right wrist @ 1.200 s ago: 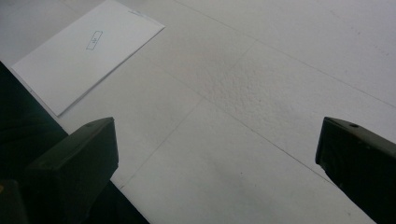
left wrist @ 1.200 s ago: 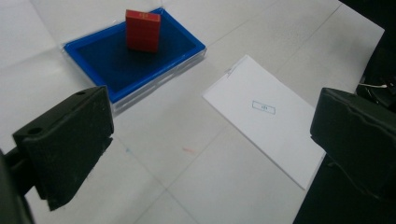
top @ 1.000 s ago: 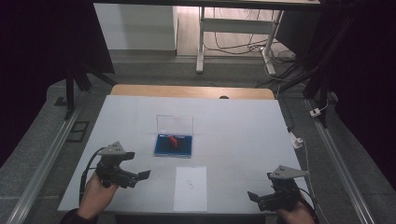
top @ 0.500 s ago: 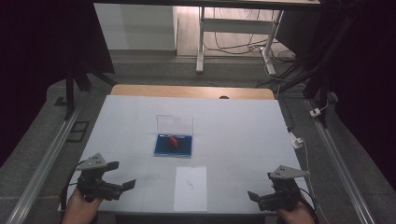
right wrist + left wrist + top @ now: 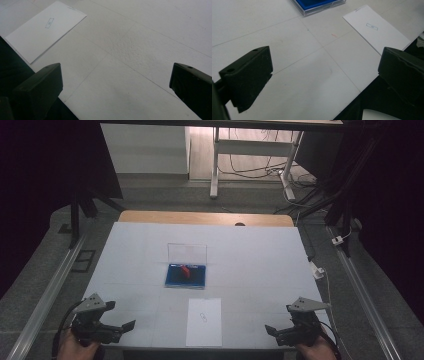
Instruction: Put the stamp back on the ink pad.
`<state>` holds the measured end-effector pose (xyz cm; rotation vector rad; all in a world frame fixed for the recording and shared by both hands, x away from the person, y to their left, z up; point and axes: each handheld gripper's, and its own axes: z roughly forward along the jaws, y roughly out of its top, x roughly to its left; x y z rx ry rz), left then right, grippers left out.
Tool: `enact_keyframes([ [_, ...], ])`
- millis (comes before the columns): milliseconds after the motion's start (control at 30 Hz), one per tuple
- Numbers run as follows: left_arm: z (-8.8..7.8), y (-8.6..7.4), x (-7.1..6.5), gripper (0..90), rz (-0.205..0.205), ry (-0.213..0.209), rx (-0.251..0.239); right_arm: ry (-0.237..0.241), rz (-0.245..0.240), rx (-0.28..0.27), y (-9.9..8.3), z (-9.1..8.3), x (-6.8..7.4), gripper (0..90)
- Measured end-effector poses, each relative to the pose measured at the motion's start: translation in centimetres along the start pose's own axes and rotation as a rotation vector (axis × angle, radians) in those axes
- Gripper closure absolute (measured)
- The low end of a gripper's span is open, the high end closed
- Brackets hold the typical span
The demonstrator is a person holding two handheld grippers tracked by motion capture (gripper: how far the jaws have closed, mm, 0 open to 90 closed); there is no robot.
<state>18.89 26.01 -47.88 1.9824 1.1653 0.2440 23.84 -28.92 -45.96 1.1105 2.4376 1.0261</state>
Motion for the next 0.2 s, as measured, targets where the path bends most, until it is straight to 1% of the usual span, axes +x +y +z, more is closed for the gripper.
enact_keyframes([
  [100,0.11,0.02,-0.07,0.4,-0.002,0.017,0.017,-0.001,0.003,0.002,0.00,-0.01,-0.01,0.0],
  [200,0.23,0.12,-0.12,0.5,0.001,0.016,0.021,-0.004,-0.002,0.004,-0.02,0.04,-0.03,0.0],
])
